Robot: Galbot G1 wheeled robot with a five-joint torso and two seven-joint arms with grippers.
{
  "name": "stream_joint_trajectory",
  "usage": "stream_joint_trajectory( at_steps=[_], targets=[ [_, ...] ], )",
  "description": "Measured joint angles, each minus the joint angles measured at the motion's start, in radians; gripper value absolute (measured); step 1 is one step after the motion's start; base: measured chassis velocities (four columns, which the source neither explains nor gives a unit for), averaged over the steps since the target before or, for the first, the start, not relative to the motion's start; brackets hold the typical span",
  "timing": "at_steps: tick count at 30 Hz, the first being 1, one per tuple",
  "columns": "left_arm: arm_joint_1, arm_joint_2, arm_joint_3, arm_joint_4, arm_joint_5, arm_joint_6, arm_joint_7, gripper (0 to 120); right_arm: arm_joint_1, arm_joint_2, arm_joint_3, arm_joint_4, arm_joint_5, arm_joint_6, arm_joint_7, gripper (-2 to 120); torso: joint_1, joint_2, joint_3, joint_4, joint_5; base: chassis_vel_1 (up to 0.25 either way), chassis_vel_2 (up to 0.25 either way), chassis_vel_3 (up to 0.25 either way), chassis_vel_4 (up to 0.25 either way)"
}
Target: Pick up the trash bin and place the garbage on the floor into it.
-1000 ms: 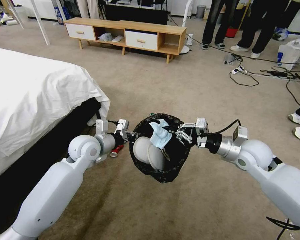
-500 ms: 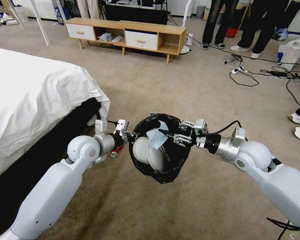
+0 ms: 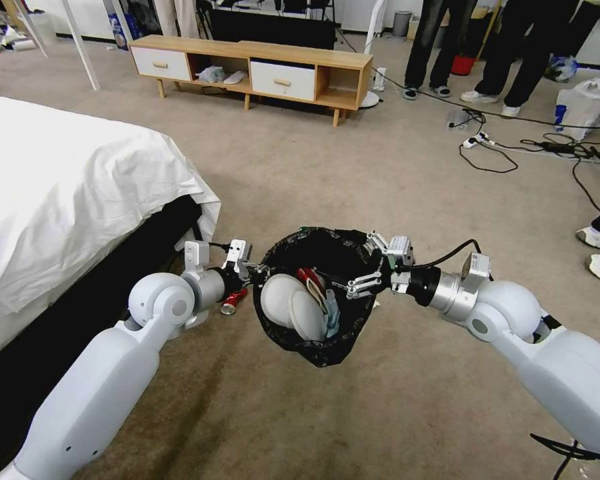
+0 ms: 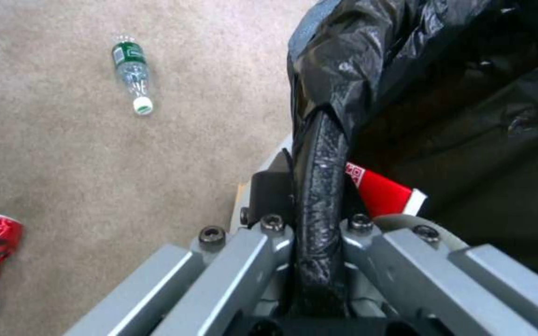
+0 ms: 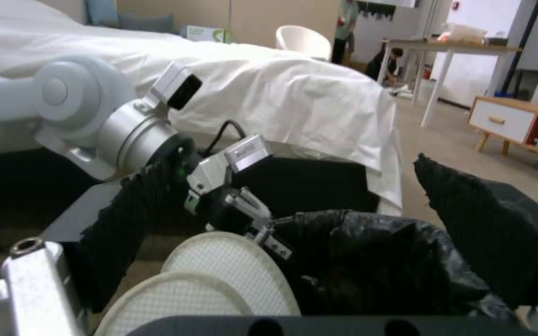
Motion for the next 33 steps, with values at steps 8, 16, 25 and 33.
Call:
stream_joint_trajectory(
  at_steps=[8,16,25,33],
  targets=[
    [0.019,-0.005,-0.063,0.003,0.007,0.0,0.002,2,0.0,-0.004,0.066,0.025,0.021,0.002,0.0,100,0.0,0.0,0.0,0.0,0.0,0.0,0.0,0.0,0.0],
    [0.054,-0.012,-0.174,-0.034,0.045,-0.004,0.024,2,-0.007,0.001,0.143,0.02,0.035,0.006,0.026,100,0.0,0.0,0.0,0.0,0.0,0.0,0.0,0.0,0.0],
    [0.053,-0.033,-0.244,-0.06,0.078,-0.046,0.033,2,-0.009,0.031,0.156,0.009,0.023,0.022,0.134,100,0.0,0.0,0.0,0.0,0.0,0.0,0.0,0.0,0.0],
    [0.108,-0.032,-0.316,-0.128,0.098,-0.072,0.017,2,-0.023,0.053,0.181,0.022,0.012,-0.035,0.332,100,0.0,0.0,0.0,0.0002,0.0,0.0,0.0,0.0,0.0]
  ],
)
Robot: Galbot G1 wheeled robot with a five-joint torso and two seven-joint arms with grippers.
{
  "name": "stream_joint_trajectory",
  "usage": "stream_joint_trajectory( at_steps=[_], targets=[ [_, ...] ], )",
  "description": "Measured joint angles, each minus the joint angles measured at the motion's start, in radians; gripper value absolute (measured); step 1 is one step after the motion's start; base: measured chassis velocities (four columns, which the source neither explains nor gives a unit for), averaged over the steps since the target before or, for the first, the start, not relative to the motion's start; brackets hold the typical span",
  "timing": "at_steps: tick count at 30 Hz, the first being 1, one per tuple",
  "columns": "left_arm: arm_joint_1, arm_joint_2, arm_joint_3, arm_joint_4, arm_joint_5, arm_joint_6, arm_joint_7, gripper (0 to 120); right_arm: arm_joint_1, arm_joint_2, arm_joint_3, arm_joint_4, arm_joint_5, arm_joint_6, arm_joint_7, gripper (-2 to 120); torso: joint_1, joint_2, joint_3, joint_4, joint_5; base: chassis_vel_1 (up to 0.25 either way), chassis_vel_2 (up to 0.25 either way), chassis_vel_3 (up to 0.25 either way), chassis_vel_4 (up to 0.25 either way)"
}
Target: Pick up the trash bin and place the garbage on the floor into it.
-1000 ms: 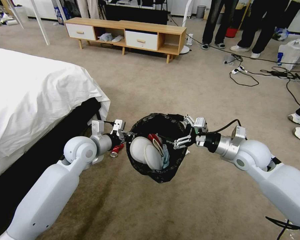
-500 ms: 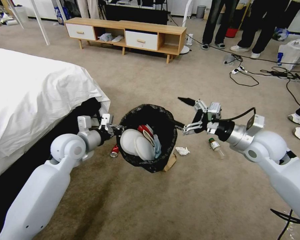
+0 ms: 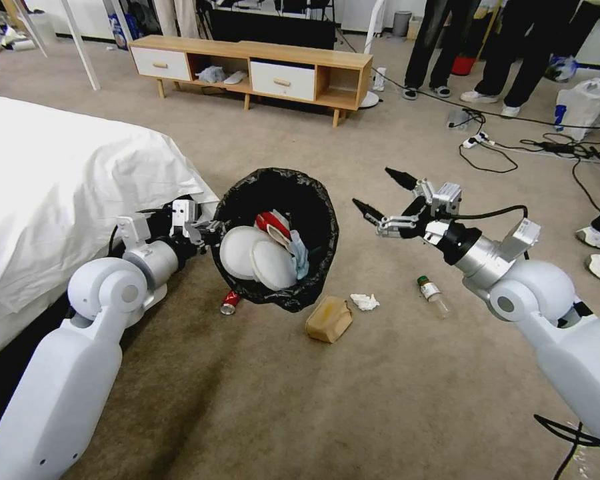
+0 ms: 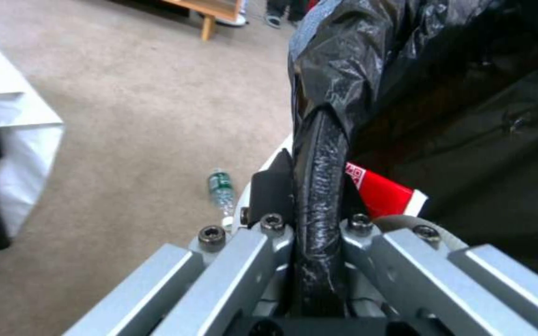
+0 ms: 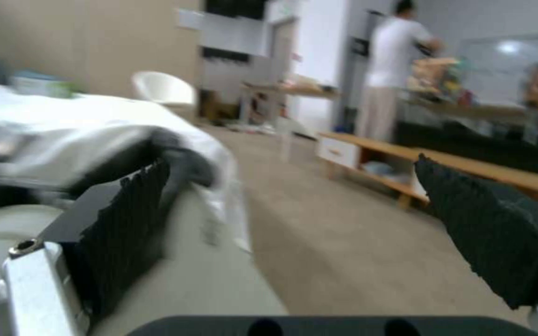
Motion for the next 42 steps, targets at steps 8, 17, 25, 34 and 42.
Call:
stream_joint_trajectory(
  at_steps=[8,17,25,34,42],
  targets=[
    [0.051,0.003,-0.071,-0.05,0.021,-0.009,-0.007,2,0.007,0.039,-0.005,0.026,0.02,-0.099,0.249,100,0.0,0.0,0.0,0.0,0.0001,0.0,0.0,0.0,0.0],
    [0.055,0.0,-0.074,-0.071,0.011,-0.008,-0.025,2,0.005,0.055,-0.004,0.033,0.038,-0.146,0.387,100,0.0,0.0,0.0,-0.0004,0.0,0.0,0.0,0.0,0.0],
    [0.058,-0.003,-0.066,-0.074,0.004,-0.006,-0.031,2,-0.006,0.068,0.005,0.021,0.009,-0.143,0.411,100,0.0,0.0,0.0,-0.0001,0.0,0.0,0.0,0.0,0.0],
    [0.06,-0.001,-0.067,-0.078,-0.006,-0.002,-0.032,2,-0.004,0.087,-0.007,0.002,-0.008,-0.134,0.4,100,0.0,0.0,0.0,-0.0002,0.0,0.0,0.0,0.0,0.0],
    [0.058,-0.004,-0.066,-0.074,-0.007,-0.002,-0.032,2,-0.004,0.09,-0.012,-0.007,0.0,-0.125,0.396,100,0.0,0.0,0.0,-0.0003,0.0001,0.0,0.0,0.0,0.0]
  ],
)
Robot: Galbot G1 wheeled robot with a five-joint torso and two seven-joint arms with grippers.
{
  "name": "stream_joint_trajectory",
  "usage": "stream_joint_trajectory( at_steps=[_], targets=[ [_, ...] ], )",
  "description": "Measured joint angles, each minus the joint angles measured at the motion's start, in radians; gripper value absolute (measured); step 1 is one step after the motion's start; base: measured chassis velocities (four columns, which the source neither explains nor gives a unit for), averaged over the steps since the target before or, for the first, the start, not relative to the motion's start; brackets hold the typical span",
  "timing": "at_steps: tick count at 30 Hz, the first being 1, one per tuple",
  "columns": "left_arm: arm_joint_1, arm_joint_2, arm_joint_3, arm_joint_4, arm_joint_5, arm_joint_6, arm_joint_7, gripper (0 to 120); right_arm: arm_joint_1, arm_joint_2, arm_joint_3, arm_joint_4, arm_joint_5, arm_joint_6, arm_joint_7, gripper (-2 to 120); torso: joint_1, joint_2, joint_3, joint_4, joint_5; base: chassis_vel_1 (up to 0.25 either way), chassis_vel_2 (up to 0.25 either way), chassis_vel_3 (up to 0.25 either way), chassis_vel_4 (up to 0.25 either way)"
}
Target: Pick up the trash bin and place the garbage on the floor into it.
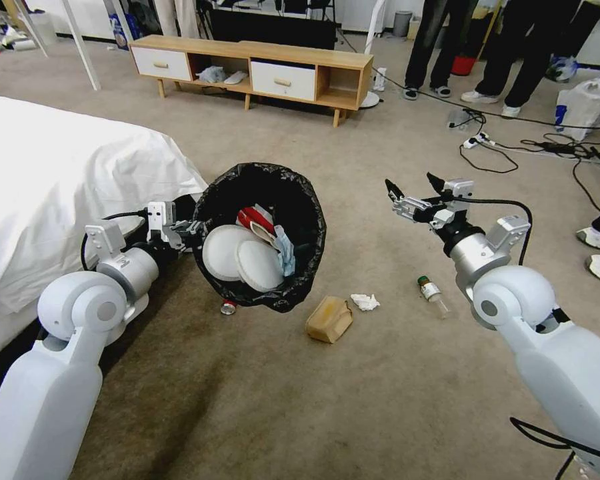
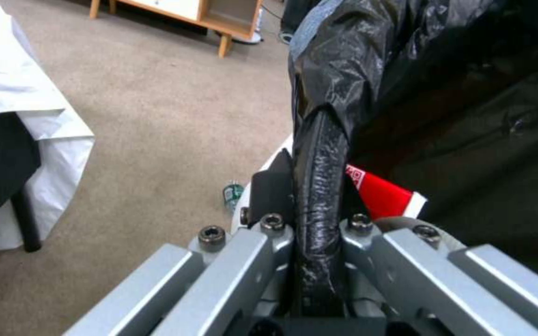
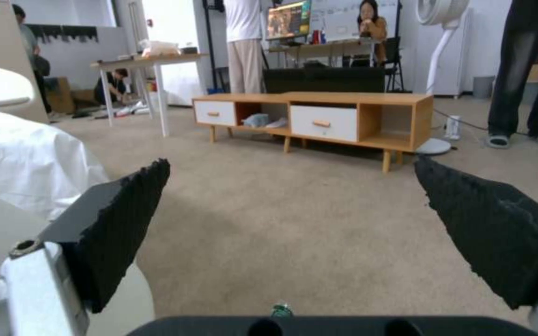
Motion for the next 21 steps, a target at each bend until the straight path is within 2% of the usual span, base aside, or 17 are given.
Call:
stream_joint_trajectory(
  at_steps=[8,16,17,20,21],
  targets=[
    [-0.003,-0.002,0.003,0.005,0.0,0.001,0.0,2,0.006,0.004,-0.006,-0.008,0.002,0.006,-0.012,100,0.0,0.0,0.0,0.0001,-0.0001,-0.042,0.062,0.052,-0.05],
    [-0.008,-0.001,0.003,0.01,-0.003,0.001,0.0,2,0.012,0.007,-0.011,-0.015,0.002,0.008,-0.018,100,0.0,0.0,0.0,-0.0004,-0.0001,-0.212,0.206,0.224,-0.217],
    [-0.008,-0.001,0.003,0.011,-0.004,0.001,0.0,2,0.017,0.008,-0.013,-0.017,0.002,0.008,-0.019,100,0.0,0.0,0.0,0.0005,0.0005,-0.271,0.263,0.252,-0.249],
    [-0.009,-0.001,0.003,0.012,-0.004,0.001,0.0,2,0.022,0.008,-0.015,-0.019,0.003,0.009,-0.02,100,0.0,0.0,0.0,0.0004,-0.0005,-0.264,0.26,0.25,-0.234],
    [-0.01,-0.001,0.003,0.012,-0.004,0.001,0.0,2,0.023,0.008,-0.016,-0.02,0.003,0.009,-0.021,100,0.0,0.0,0.0,0.0002,0.0003,-0.24,0.248,0.252,-0.264]
  ],
)
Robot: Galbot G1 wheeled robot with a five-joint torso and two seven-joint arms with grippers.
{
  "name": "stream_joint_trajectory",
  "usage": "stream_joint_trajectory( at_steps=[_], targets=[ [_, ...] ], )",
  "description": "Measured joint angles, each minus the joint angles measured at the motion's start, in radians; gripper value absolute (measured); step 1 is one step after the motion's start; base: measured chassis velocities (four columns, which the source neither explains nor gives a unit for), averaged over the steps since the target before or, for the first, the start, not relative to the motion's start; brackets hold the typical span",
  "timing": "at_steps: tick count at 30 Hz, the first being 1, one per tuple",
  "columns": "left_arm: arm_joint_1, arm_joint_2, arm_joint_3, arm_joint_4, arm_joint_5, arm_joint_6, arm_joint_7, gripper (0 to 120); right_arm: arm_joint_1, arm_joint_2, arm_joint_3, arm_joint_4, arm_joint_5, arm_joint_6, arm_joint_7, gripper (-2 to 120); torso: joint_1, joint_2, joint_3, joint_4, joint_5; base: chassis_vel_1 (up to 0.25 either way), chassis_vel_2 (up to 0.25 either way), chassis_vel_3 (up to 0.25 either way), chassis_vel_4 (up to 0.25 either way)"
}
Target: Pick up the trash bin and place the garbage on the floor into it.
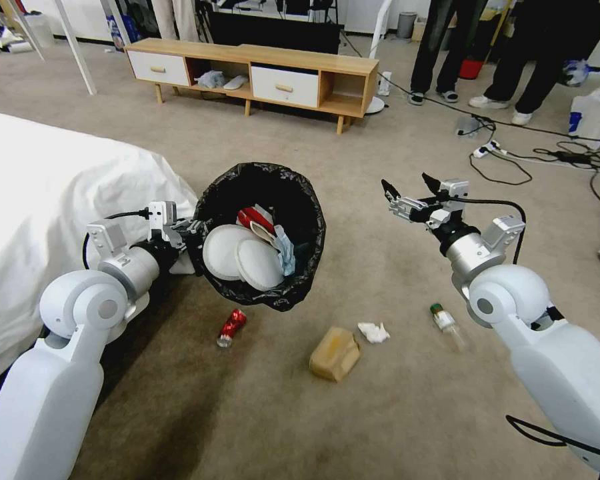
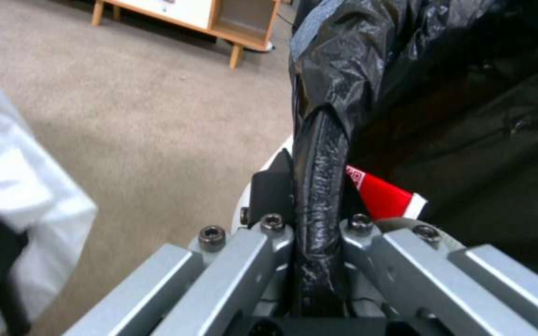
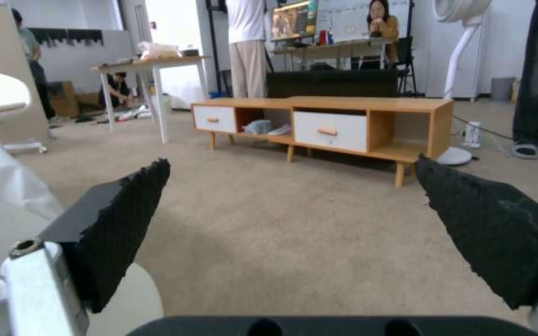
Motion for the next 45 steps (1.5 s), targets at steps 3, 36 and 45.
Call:
stream_joint_trajectory(
  at_steps=[3,36,45],
  targets=[
    [-0.001,0.0,0.0,0.001,0.0,0.0,0.0,2,0.0,0.001,0.0,0.0,0.0,0.001,-0.001,100,0.0,0.0,0.0,0.0,-0.0004,-0.237,0.244,0.24,-0.263],
    [0.004,-0.002,0.0,-0.01,-0.015,0.008,-0.019,2,-0.014,0.002,-0.003,-0.005,-0.014,0.032,-0.001,100,0.0,0.0,0.0,-0.0001,-0.0003,-0.07,0.062,0.066,-0.064],
    [0.007,-0.006,-0.001,-0.011,-0.018,0.01,-0.022,2,0.012,-0.037,0.001,0.041,0.171,-0.189,0.11,100,0.0,0.0,0.0,0.0001,-0.0002,0.0,0.0,0.0,0.0]
  ],
)
